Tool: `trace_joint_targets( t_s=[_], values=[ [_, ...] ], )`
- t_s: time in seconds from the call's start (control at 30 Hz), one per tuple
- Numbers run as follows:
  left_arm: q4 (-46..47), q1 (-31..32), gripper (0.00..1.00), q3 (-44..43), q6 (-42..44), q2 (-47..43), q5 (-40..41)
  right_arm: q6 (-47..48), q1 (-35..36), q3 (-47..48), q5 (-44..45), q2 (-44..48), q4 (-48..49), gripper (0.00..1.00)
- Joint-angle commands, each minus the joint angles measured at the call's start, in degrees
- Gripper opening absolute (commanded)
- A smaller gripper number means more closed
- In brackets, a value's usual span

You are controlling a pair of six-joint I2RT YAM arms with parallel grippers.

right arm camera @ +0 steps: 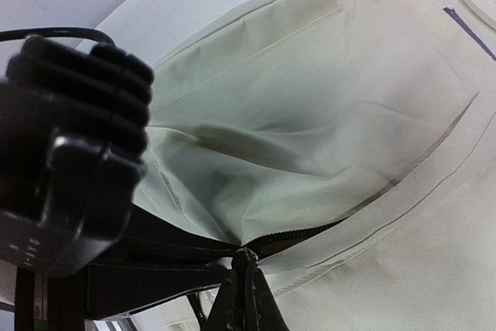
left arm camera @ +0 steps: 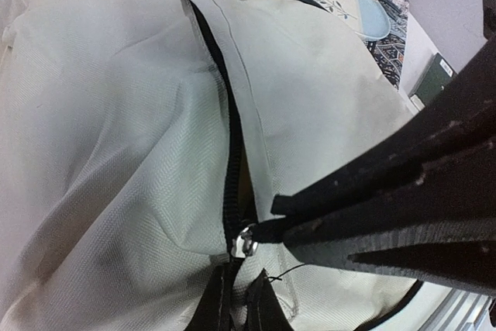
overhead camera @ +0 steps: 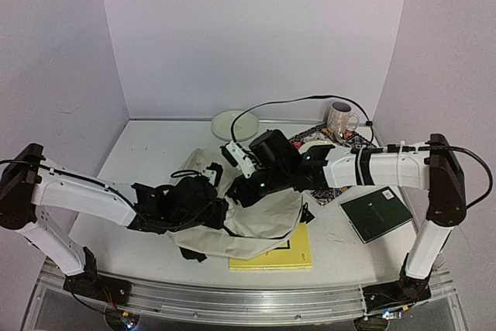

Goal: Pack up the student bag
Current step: Hold the student bag at the center of the board, then zip the lower front pocket of the student bag.

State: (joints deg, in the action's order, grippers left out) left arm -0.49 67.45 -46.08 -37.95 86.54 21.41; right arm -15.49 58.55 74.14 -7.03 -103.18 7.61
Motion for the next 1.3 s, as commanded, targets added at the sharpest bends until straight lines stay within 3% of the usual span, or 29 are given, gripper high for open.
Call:
trace_joint_targets(
  t_s=[0.0, 0.43, 0.93, 1.27],
  values=[
    [-3.81, 0.7, 0.0, 2.4, -1.19, -3.79, -5.72, 2.17, -0.76, 5.41, 10.71, 0.69, 0.98, 0.0],
    [-9.67, 3.65, 0.0, 11.15, -6.6, -14.06, -11.55, 3.86, -8.85, 9.9, 14.92, -4.02, 0.39, 0.0],
    [-14.06, 3.89, 0.0, 18.33, -12.77, -28.05, -9.2, 4.18, -14.46, 16.17, 12.84, -13.11, -0.66, 0.0],
    [-15.91, 3.84, 0.0, 22.48, -14.99, -35.84, -6.17, -1.35, -19.01, 16.22, 13.19, -15.36, -4.79, 0.0]
  ],
)
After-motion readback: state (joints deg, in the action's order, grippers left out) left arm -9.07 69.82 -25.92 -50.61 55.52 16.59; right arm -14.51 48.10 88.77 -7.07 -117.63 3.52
